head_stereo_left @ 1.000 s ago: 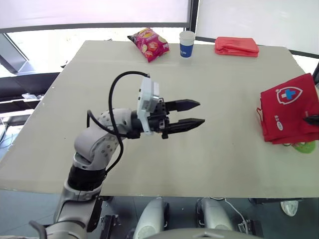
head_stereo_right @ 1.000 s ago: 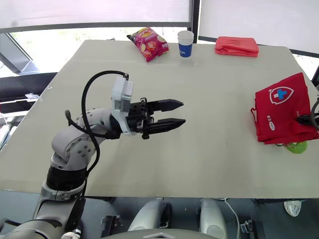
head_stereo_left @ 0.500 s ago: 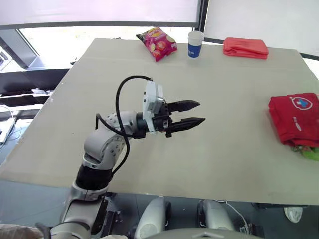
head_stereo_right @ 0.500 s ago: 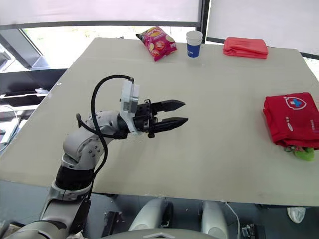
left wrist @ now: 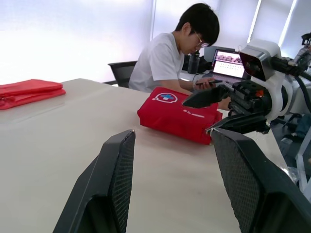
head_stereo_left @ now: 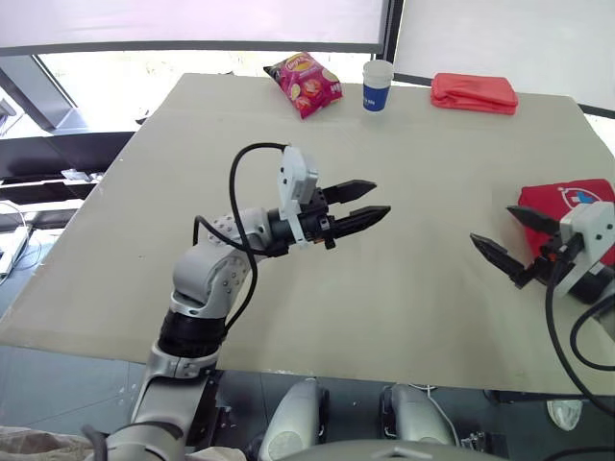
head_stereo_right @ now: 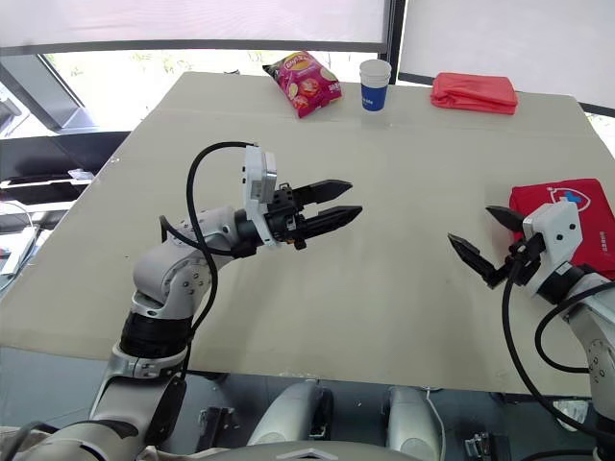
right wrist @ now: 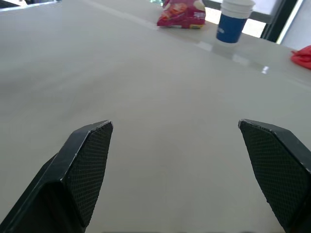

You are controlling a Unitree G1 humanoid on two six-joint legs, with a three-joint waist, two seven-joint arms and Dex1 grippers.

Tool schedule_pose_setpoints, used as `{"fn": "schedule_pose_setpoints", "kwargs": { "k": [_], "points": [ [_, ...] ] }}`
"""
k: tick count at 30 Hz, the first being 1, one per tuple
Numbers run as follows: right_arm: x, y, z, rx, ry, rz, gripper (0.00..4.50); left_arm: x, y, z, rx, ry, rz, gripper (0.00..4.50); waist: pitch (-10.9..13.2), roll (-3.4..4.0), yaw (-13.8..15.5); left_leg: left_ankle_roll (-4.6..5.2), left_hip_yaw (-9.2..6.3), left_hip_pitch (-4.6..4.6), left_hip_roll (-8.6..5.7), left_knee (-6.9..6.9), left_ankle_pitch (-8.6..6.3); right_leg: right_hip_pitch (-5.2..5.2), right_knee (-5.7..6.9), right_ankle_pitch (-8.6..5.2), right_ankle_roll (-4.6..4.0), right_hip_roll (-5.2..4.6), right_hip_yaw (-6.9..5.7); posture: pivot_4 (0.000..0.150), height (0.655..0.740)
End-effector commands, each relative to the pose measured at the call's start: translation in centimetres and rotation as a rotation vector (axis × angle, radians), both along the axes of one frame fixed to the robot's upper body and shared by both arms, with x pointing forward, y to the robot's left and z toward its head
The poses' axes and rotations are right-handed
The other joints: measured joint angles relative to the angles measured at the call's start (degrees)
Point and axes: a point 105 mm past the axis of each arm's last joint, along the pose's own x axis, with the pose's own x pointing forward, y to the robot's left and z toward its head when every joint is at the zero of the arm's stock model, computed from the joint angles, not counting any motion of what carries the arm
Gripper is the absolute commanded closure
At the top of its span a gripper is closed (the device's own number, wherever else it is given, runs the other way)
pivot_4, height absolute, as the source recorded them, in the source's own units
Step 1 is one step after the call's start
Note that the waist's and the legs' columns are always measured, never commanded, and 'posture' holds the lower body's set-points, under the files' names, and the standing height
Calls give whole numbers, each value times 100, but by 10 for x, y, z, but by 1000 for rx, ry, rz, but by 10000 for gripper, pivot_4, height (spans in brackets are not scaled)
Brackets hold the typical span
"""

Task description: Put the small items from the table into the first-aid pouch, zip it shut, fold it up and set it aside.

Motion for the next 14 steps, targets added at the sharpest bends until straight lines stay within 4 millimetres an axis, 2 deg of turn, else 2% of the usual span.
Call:
{"fn": "schedule_pose_setpoints", "kwargs": {
  "k": [1, 4, 7, 10, 14],
  "points": [
    [-6, 27, 7, 18, -46, 109, 767, -5, 8, 3, -18, -46, 20, 18257, -1, -2, -36, 0, 0, 2, 0, 0, 0, 1, 0, 0, 0, 0, 0, 1500, 7400],
    [-4, 38, 6, 23, -92, 122, 767, -9, 31, -16, 59, -24, 62, 18257, -1, -2, -76, 0, -2, 5, 9, 0, 0, 0, 3, -1, -1, 9, 1, 1500, 7400],
    [-10, 36, 2, 17, -96, 122, 767, -12, 59, -31, 102, 40, 131, 18257, 0, -1, -75, 0, 4, 8, 19, -5, 0, -5, 7, -2, -4, 19, 9, 1500, 7400],
    [-28, 15, -9, -41, -52, 89, 767, -20, 96, -46, 156, 112, 207, 18257, -1, -2, -21, 0, -2, 4, 21, -6, -1, -5, 5, -3, -5, 12, 7, 1500, 7400],
    [-48, -9, -15, -78, 0, 39, 767, -26, 118, -55, 177, 173, 261, 18257, 0, -2, 26, 12, -2, 0, 12, -5, -9, 0, -3, -15, -25, -16, 6, 1500, 7400]
  ]
}}
